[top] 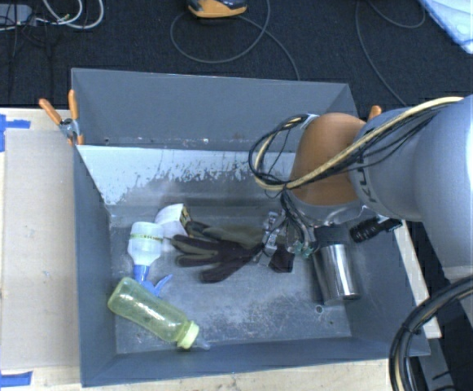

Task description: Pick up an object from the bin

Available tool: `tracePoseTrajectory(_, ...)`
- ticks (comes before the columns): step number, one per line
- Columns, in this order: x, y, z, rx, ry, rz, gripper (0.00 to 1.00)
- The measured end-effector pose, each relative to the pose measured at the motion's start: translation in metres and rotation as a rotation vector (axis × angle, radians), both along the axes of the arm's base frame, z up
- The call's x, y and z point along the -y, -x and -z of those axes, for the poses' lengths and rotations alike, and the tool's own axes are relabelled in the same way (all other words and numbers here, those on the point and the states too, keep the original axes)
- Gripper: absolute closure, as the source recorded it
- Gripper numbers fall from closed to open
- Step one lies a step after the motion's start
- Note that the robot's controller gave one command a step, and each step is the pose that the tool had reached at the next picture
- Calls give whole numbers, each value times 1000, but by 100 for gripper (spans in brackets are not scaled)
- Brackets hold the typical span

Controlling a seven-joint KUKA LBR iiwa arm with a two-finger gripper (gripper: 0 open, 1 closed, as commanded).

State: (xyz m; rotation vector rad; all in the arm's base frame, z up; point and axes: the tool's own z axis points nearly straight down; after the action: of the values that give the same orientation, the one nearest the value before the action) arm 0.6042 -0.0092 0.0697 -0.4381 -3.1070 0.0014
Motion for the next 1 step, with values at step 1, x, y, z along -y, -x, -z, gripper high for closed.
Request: tracePoseTrajectory(1, 0, 2, -5, -5, 0, 0, 100)
